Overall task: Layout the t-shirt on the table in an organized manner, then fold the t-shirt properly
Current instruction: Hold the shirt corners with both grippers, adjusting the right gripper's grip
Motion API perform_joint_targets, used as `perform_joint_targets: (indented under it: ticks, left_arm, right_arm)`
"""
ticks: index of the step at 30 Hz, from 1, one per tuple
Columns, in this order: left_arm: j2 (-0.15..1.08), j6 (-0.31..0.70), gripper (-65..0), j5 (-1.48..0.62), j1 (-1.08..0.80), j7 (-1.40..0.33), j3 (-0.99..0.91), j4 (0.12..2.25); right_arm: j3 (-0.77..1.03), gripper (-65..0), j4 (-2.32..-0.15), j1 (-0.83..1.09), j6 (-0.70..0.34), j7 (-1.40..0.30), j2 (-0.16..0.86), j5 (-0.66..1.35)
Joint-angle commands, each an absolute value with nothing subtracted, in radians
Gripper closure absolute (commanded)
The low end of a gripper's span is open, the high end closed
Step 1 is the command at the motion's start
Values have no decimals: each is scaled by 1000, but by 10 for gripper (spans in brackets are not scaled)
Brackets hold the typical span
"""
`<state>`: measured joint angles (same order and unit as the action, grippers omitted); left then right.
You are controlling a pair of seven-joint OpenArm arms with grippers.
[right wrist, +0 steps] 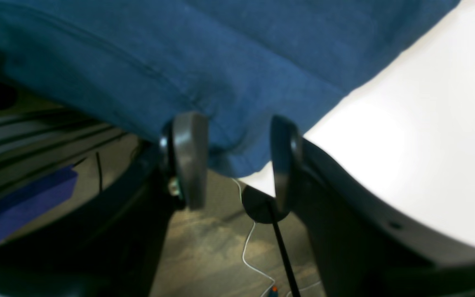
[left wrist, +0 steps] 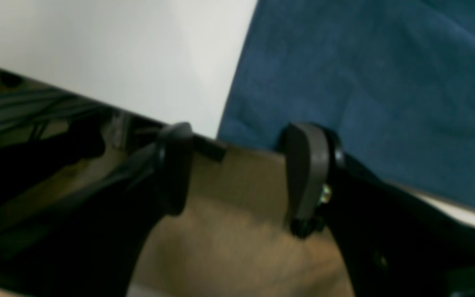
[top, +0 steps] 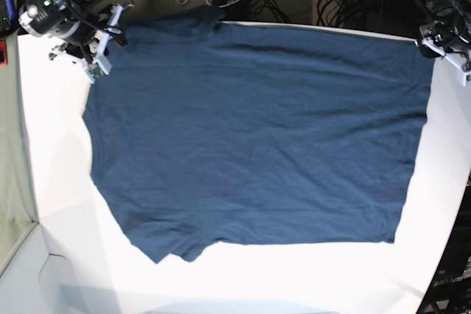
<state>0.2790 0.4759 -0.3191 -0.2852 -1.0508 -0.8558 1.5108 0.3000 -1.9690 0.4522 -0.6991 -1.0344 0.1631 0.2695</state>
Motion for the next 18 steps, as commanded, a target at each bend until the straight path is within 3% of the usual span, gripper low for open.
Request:
perform_joint_targets:
  ticks: [1, 15, 18]
  left_arm:
    - [298, 478, -350, -325, -285, -1033, -858, 1526]
    - [298, 483, -347, -325, -275, -1023, -857, 1420]
    - [298, 486, -320, -325, -275, -1023, -857, 1420]
  right_arm:
    - [303, -262, -1982, 452, -698, -1021, 173, 280]
    - [303, -262, -1982, 452, -698, -1021, 176, 280]
    - [303, -262, -1982, 452, -698, -1021, 176, 278]
